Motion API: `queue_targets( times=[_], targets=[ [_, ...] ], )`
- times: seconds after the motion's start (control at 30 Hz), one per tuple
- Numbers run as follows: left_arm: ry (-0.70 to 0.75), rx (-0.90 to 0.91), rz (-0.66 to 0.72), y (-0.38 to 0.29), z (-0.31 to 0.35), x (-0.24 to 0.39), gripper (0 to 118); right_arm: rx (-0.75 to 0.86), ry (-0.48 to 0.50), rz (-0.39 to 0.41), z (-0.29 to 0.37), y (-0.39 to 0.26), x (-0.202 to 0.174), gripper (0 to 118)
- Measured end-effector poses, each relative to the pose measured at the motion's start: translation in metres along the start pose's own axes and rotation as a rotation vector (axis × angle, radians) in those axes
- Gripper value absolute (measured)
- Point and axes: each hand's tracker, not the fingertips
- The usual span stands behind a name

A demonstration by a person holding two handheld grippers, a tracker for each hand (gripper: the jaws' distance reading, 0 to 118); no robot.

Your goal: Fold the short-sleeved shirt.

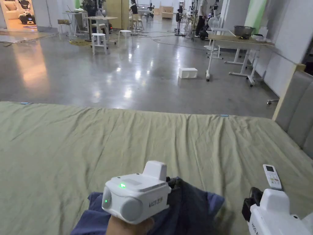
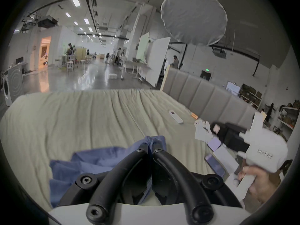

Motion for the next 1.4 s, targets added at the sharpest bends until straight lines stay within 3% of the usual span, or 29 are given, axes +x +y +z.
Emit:
queue_targets(
  times=[0.17,0.2,0.3,0.33,0.43,0.57,0.67,0.77,0.8,0.87,0.9,1.27,1.4],
  targets=[
    [0.006,-0.053,0.015,-0.042,-0.012,0.014,6,-0.027,0.0,-0.006,0.0,-0.007,0.002,0],
    [0.003,-0.063,0.02,-0.048,-0.013,0.014,12,-0.03,0.004,-0.006,0.001,-0.008,0.001,0],
    [0.032,-0.091,0.039,-0.052,-0.006,0.006,70,-0.041,0.017,0.004,0.001,-0.01,-0.002,0],
    [0.065,-0.086,0.039,-0.051,-0.004,-0.001,83,-0.043,0.021,0.006,0.002,-0.009,-0.003,0],
    [0.117,-0.013,0.04,-0.046,0.017,-0.021,84,-0.038,0.034,0.014,0.005,-0.005,-0.008,0],
    [0.295,0.103,0.012,-0.032,0.049,-0.046,84,-0.016,0.049,0.02,0.006,0.004,-0.016,0],
    [0.407,0.199,0.005,-0.022,0.072,-0.067,82,0.012,0.054,0.029,0.007,0.011,-0.026,0],
    [0.494,0.293,0.0,-0.014,0.099,-0.078,67,0.039,0.059,0.029,0.009,0.018,-0.035,0],
    [0.522,0.312,-0.006,-0.012,0.105,-0.081,58,0.048,0.063,0.028,0.009,0.019,-0.038,0],
    [0.577,0.348,-0.036,-0.008,0.121,-0.074,18,0.061,0.066,0.027,0.009,0.022,-0.044,0],
    [0.603,0.361,-0.046,-0.007,0.128,-0.073,6,0.067,0.069,0.028,0.01,0.024,-0.047,0],
    [0.604,0.268,0.079,-0.025,0.143,-0.108,0,0.099,0.1,0.044,0.012,0.029,-0.07,0],
    [0.581,0.133,0.135,-0.038,0.135,-0.128,0,0.09,0.106,0.053,0.011,0.028,-0.07,0]
  ],
)
